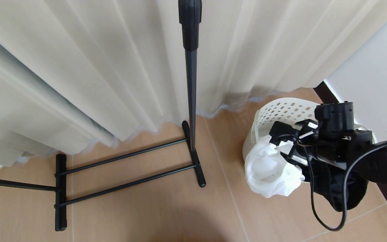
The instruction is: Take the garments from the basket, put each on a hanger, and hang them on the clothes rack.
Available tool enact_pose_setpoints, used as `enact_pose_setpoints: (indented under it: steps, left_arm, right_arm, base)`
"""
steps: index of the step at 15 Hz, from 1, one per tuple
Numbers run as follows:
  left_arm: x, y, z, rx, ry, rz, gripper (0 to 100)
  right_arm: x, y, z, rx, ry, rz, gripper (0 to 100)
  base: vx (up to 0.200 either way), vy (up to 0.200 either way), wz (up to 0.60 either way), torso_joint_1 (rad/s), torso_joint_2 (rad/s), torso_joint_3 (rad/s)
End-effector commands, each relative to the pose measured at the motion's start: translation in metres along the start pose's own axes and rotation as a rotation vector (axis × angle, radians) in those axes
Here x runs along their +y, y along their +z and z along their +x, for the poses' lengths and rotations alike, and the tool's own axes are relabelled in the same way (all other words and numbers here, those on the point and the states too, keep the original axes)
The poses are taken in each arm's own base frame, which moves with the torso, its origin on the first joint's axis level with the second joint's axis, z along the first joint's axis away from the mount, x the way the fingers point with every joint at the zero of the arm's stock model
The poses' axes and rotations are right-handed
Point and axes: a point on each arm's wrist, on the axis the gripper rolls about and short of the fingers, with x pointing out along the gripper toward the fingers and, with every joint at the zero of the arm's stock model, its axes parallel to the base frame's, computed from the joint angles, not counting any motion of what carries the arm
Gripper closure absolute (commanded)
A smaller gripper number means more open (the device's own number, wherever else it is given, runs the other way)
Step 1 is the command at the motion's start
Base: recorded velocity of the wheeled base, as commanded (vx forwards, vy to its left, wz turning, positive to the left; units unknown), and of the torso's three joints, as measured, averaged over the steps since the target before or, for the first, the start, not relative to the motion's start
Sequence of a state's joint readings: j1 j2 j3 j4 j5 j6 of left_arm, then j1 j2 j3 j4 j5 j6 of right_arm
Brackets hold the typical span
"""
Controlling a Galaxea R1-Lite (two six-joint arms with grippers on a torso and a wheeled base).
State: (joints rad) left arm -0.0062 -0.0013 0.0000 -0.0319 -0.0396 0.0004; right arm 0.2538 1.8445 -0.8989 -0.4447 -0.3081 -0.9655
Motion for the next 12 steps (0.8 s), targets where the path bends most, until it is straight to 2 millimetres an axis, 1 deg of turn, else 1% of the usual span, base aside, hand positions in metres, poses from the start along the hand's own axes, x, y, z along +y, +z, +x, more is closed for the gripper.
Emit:
enact_pose_setpoints:
  steps: [1,3,4,6,10,12]
  left_arm:
    - [0.000,0.000,0.000,0.001,0.000,0.001,0]
    - [0.000,0.000,0.000,0.001,0.000,0.000,0]
    - [0.000,0.000,0.000,0.001,0.000,0.000,0]
    - [0.000,0.000,0.000,0.001,0.000,0.000,0]
    - [0.000,0.000,0.000,0.001,0.001,0.001,0]
    - [0.000,0.000,0.000,0.001,0.001,0.001,0]
  right_arm:
    - [0.020,-0.001,0.034,0.043,-0.023,-0.047,0]
    - [0.026,-0.002,0.046,0.050,-0.044,-0.062,0]
    - [0.027,-0.002,0.046,0.055,-0.041,-0.067,0]
    - [0.031,-0.003,0.055,0.069,-0.047,-0.066,0]
    - [0.029,0.003,0.077,0.075,-0.128,-0.038,0]
    - [0.030,0.005,0.083,0.078,-0.152,-0.030,0]
  base:
    - [0.000,0.000,0.00,0.000,0.00,0.000]
    - [0.000,0.000,0.00,0.000,0.00,0.000]
    - [0.000,0.000,0.00,0.000,0.00,0.000]
    - [0.000,0.000,0.00,0.000,0.00,0.000]
    - [0.000,0.000,0.00,0.000,0.00,0.000]
    - [0.000,0.000,0.00,0.000,0.00,0.000]
